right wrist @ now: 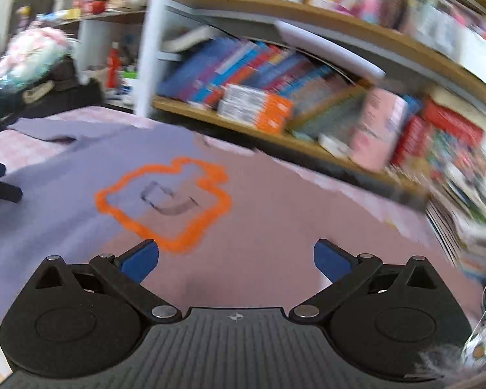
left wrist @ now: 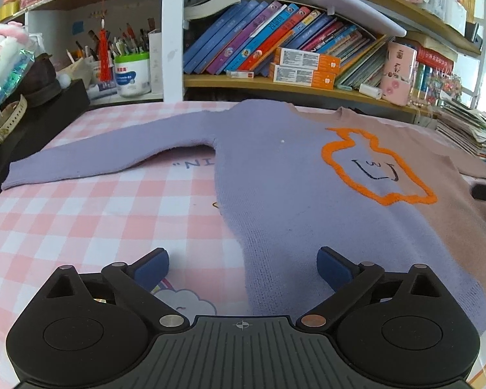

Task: Fold clothes
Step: 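Move the left gripper to the lavender sleeve cuff and grasp it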

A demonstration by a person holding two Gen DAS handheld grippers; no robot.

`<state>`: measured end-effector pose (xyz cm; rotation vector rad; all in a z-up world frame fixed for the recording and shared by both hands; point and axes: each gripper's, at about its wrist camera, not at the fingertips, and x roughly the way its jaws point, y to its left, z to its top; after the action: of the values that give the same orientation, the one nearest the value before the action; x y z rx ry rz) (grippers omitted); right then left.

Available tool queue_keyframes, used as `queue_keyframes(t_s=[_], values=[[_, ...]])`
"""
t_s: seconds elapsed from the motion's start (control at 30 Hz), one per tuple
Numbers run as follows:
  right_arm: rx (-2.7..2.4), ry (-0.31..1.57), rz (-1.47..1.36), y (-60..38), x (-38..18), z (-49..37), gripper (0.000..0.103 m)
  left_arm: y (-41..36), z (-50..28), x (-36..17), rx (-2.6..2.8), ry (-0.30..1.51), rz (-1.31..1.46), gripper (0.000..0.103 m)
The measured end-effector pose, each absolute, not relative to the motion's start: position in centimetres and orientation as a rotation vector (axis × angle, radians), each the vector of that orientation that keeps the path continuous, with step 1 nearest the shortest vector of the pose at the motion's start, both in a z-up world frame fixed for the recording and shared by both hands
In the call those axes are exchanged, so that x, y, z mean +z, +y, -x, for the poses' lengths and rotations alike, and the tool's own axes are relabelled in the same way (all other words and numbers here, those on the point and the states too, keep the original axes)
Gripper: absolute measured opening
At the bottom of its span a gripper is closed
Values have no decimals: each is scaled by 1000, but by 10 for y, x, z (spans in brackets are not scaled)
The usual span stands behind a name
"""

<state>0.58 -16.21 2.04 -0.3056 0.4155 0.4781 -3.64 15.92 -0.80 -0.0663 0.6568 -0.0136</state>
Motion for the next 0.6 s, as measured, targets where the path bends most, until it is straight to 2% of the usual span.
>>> queue_keyframes(t_s=[0.27, 0.6], values=[[661, 353, 244, -144, 24, -48, 103, 155, 33, -10, 19, 674, 34, 102], [663, 332, 132, -155, 12, -43, 103, 159, 30, -10, 58, 668, 69, 103]])
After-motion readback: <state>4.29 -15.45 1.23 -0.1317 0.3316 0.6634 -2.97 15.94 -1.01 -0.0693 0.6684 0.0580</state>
